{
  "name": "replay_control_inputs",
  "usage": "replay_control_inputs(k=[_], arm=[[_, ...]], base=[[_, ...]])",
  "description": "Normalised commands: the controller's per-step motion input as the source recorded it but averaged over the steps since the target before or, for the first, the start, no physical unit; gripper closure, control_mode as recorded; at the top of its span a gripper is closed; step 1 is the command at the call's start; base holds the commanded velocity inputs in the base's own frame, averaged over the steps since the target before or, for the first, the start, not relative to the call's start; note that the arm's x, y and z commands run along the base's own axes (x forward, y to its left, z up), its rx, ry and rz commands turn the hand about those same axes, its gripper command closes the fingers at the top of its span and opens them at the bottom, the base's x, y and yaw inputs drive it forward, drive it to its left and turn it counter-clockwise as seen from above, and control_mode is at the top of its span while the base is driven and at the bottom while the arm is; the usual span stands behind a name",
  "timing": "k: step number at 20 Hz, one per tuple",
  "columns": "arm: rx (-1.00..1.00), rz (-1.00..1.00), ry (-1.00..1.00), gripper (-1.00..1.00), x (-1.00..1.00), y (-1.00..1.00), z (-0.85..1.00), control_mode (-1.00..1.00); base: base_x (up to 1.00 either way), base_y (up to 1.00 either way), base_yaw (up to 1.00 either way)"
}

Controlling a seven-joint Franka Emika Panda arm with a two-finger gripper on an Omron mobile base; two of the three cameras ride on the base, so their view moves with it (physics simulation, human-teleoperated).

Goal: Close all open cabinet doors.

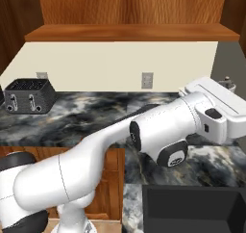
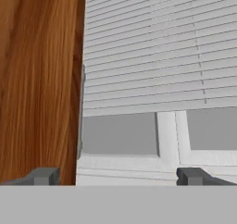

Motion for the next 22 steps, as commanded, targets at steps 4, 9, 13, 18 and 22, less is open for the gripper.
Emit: replay_control_inputs(k=[4, 9, 13, 18, 22], arm=[[0.00, -0.05, -0.01, -1.00, -0.01, -0.19, 0.38, -1.00], [0.00, -0.07, 0.00, -1.00, -0.09, -0.26, 0.24, -1.00], [0.00, -0.07, 0.00, -1.00, -0.10, -0.27, 0.21, -1.00], [0.00, -0.01, 0.00, -1.00, -0.01, -0.20, 0.11, -1.00], [0.00, 0.13, 0.00, -1.00, 0.00, -0.15, 0.00, -1.00]], base=[[0.00, 0.00, 0.00], [0.00, 0.00, 0.00], [0.00, 0.00, 0.00], [0.00, 0.00, 0.00], [0.00, 0.00, 0.00]])
